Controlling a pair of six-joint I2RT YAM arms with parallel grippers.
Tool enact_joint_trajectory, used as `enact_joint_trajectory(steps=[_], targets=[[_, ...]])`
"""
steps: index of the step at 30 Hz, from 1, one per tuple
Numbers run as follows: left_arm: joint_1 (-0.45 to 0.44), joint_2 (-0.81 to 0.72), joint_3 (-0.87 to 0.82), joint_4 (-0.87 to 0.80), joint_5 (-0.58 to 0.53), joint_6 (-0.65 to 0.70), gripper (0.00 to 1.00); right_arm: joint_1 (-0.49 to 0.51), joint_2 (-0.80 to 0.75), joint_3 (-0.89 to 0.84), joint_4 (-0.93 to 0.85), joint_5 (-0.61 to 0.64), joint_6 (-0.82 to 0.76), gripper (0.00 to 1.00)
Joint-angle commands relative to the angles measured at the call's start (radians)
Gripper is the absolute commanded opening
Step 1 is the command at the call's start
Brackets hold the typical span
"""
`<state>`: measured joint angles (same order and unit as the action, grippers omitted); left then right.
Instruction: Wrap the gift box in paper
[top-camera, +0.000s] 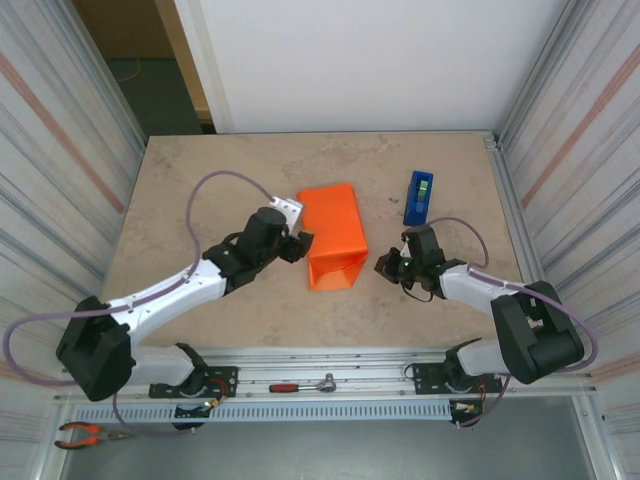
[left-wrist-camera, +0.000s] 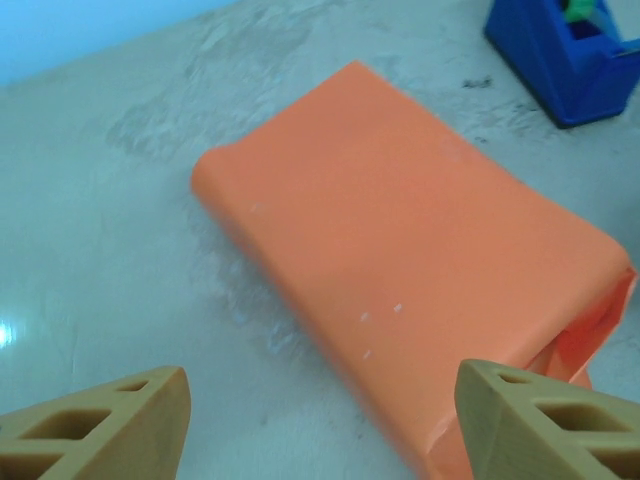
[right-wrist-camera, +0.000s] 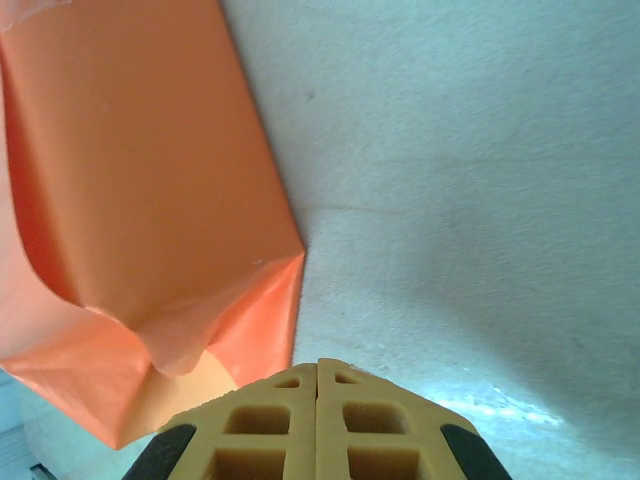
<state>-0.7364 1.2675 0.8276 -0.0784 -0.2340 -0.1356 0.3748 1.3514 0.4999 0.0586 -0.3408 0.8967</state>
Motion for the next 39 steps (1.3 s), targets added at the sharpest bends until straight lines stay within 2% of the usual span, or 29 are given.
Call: enact_joint_trajectory(steps=[1,7,27,39], targets=[[0.04,-0.051,-0.076,0.0,0.048,-0.206,0.72,0.005,-0.008,0.003,-0.032,-0.038,-0.023,0.0],[0.078,-0.056,-0.167,0.04,0.069,-0.291,0.72,0.076,0.057,0.038,0.025,0.0,0.021,0.0],[0.092,0.05,-0.175,0.08,0.122,-0.312,0.73,0.225,0.298,0.117,0.318,0.062,0.203,0.0],[0.092,0.066,-0.206,0.121,0.136,-0.345,0.73,0.249,0.273,0.071,0.237,0.12,0.201,0.0]])
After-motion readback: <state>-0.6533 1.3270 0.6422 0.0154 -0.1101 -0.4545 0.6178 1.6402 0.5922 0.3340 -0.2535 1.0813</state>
